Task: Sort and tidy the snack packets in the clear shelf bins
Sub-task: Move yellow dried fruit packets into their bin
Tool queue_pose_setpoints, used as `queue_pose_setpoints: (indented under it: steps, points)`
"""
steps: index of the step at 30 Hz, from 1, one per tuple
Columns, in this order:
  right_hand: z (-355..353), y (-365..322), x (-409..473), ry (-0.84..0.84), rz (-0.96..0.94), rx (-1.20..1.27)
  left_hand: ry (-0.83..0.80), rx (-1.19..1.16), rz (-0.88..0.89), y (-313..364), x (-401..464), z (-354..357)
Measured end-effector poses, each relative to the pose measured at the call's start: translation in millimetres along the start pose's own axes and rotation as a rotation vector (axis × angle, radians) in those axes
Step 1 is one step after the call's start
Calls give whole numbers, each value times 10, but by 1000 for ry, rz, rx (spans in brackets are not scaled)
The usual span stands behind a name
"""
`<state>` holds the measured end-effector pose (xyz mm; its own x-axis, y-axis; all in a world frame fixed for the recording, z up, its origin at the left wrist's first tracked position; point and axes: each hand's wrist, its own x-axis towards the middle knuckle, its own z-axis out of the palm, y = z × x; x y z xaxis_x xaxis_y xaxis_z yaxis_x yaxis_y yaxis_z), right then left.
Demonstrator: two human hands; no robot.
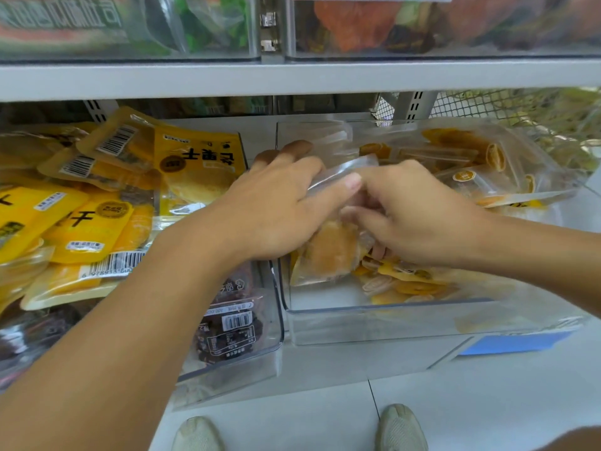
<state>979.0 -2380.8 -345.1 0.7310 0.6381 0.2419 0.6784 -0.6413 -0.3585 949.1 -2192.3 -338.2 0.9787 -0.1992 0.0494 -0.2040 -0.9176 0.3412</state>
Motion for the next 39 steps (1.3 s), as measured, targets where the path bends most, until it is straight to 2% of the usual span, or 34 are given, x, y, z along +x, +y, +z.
queue_pose_setpoints:
  steps: [3, 5, 7, 9, 10, 13, 16, 20, 23, 25, 27, 30, 34, 37, 39]
  points:
    - [-91, -18, 38, -123, 106, 146, -19, 55, 17, -1, -27, -27]
    - [-114, -23, 58, -182, 151, 141, 18, 106, 5, 41, -26, -35]
    - [-177, -16, 59, -90, 162, -52, 44, 160, -1, 98, -11, -41]
    - [-253, -21, 53, 49, 181, -252, 4, 231, -25, 137, -7, -46]
    - [-278, -39, 46, 54, 193, -311, -30, 258, -42, 156, -9, -50]
    - [-256, -24, 84, -104, 156, -353, -89, 319, -60, 210, -22, -54]
    - [-193, 39, 208, -223, 129, -287, -104, 433, -45, 238, -44, 10]
    - [-61, 95, 214, -328, 231, 49, -33, 436, 47, 302, -31, 112]
    - [-99, 124, 115, -489, 279, 186, -72, 470, 77, 345, 1, 156]
    - [-317, 111, 90, -560, 194, 50, -121, 510, 62, 346, 33, 143]
    - [-508, 108, 53, -524, 104, -240, -168, 504, 39, 338, 46, 113]
    - [-518, 72, -107, -553, 81, -568, -153, 465, 30, 322, 33, 111]
    - [-261, 36, -250, -650, 155, -722, -86, 436, 26, 300, 1, 146]
    - [-197, -65, -129, -611, 111, -841, -78, 417, -11, 326, -15, 139]
    - [-132, -111, -3, -647, 44, -957, -69, 435, -13, 336, -26, 144]
